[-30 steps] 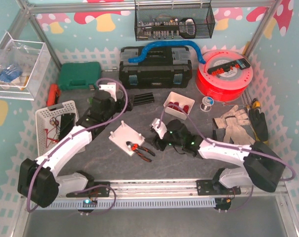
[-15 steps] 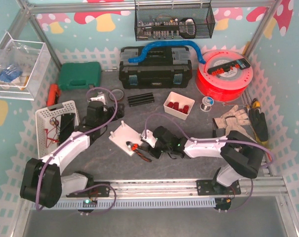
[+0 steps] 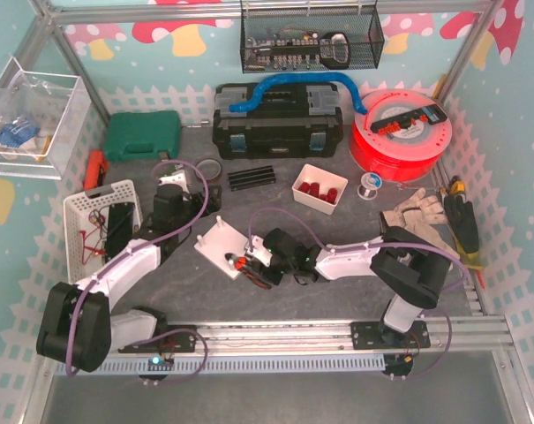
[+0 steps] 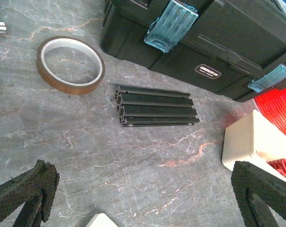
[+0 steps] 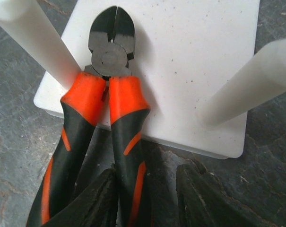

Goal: Install the large spring

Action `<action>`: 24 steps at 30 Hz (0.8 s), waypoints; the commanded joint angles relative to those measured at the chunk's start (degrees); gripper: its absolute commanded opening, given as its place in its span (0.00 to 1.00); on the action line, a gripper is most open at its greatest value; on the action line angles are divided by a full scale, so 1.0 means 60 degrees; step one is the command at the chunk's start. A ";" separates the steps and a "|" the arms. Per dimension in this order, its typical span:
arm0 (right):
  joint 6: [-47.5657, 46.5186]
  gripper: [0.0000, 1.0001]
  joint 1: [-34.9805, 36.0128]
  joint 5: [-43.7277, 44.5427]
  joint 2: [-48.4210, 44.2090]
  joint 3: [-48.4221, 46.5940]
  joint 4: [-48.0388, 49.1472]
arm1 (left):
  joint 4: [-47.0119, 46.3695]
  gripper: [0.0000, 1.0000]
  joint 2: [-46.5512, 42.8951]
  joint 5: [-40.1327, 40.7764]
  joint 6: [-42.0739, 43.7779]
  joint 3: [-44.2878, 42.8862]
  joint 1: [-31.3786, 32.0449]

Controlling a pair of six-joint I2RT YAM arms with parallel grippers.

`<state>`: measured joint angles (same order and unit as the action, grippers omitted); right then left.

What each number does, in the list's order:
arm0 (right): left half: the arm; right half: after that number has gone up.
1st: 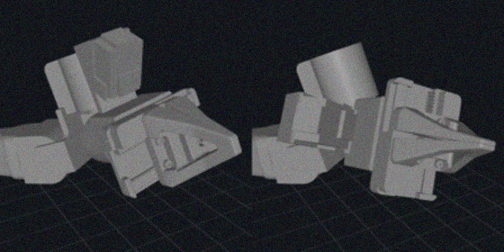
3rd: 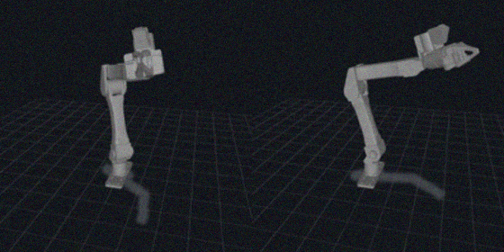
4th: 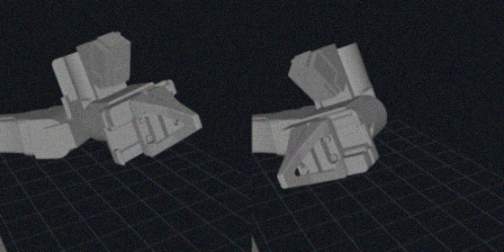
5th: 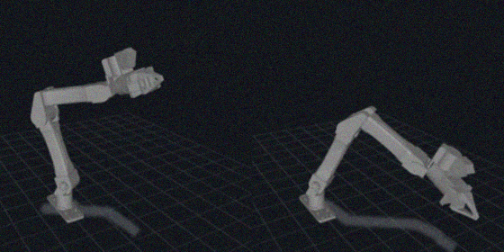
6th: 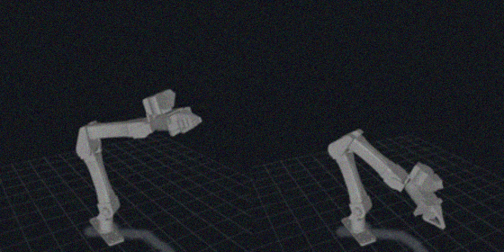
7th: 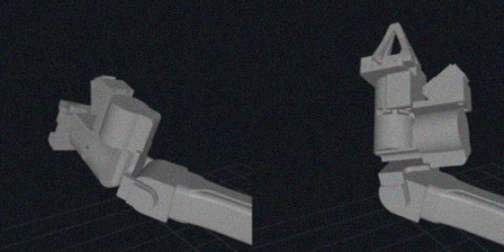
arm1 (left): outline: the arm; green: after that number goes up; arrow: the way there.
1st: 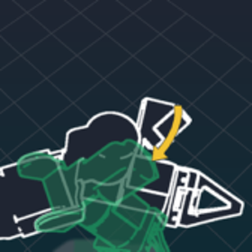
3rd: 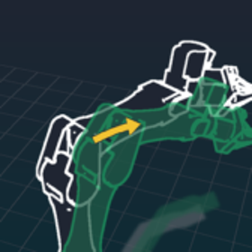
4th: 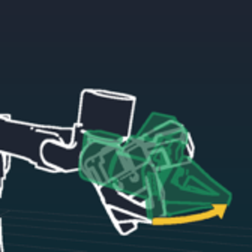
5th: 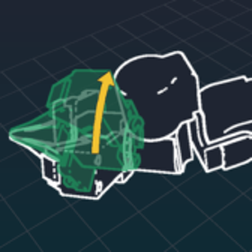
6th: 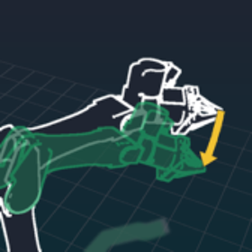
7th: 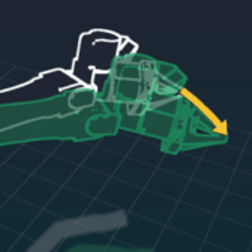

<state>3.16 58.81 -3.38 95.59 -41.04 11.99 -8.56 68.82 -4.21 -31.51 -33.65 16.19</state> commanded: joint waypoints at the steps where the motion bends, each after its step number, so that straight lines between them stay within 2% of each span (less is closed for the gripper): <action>1: -0.0118 0.36 0.0065 -0.0141 0.0241 -0.0014 0.0090 | -0.0341 0.99 -0.0072 -0.0086 0.0085 0.0115 -0.0061; 11: -0.0308 0.23 0.0062 -0.0151 0.0217 0.0000 0.0014 | -0.0272 0.99 0.0062 0.0070 0.0277 0.0064 -0.0046; 20: -0.0368 0.00 0.0060 -0.0412 -0.0286 0.0046 0.0049 | -0.0288 0.99 0.0095 0.0106 0.0384 0.0086 0.0057; 24: -0.0387 0.00 0.0076 -0.0694 -0.1017 0.0356 0.0335 | -0.0288 0.99 -0.0062 0.0139 0.0328 0.0097 0.0222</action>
<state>1.30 58.94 -5.39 94.94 -40.51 11.35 -8.93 69.23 -3.77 -30.39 -33.65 16.64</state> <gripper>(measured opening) 0.162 0.990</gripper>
